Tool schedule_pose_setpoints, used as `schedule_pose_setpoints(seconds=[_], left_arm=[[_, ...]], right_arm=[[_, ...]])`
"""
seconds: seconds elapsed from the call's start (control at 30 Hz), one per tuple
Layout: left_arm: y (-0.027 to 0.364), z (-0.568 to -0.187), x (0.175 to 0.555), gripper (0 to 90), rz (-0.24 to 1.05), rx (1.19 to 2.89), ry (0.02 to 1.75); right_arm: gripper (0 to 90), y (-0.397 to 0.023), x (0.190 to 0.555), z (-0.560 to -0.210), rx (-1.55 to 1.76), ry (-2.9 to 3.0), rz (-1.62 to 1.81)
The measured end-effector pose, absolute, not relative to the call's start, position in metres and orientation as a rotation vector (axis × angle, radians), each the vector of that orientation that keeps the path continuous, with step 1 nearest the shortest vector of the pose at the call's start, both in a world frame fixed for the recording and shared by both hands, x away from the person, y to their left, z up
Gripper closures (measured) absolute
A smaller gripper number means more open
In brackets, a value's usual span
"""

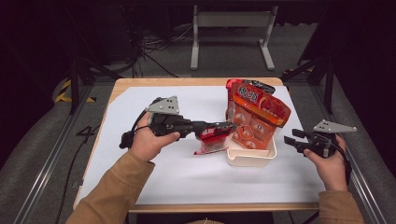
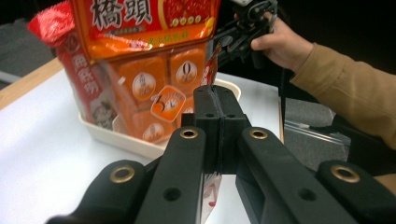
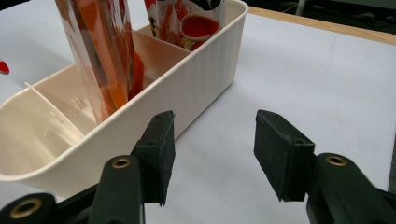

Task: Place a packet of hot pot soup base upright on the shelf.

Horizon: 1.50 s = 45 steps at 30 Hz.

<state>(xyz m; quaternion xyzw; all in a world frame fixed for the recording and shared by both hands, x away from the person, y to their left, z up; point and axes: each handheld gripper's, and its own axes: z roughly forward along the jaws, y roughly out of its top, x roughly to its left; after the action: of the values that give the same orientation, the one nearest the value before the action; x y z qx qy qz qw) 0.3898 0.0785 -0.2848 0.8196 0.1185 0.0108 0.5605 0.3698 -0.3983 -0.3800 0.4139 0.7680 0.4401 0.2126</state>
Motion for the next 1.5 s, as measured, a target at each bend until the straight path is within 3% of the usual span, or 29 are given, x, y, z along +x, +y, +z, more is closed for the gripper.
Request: schedule_pose_setpoints(seconds=[1.5], left_arm=[[0.011, -0.287, 0.411, 90.0, 0.007, 1.830, 0.152]], right_arm=[[49.8, -0.402, 0.370, -0.382, 1.162, 2.153, 1.195]])
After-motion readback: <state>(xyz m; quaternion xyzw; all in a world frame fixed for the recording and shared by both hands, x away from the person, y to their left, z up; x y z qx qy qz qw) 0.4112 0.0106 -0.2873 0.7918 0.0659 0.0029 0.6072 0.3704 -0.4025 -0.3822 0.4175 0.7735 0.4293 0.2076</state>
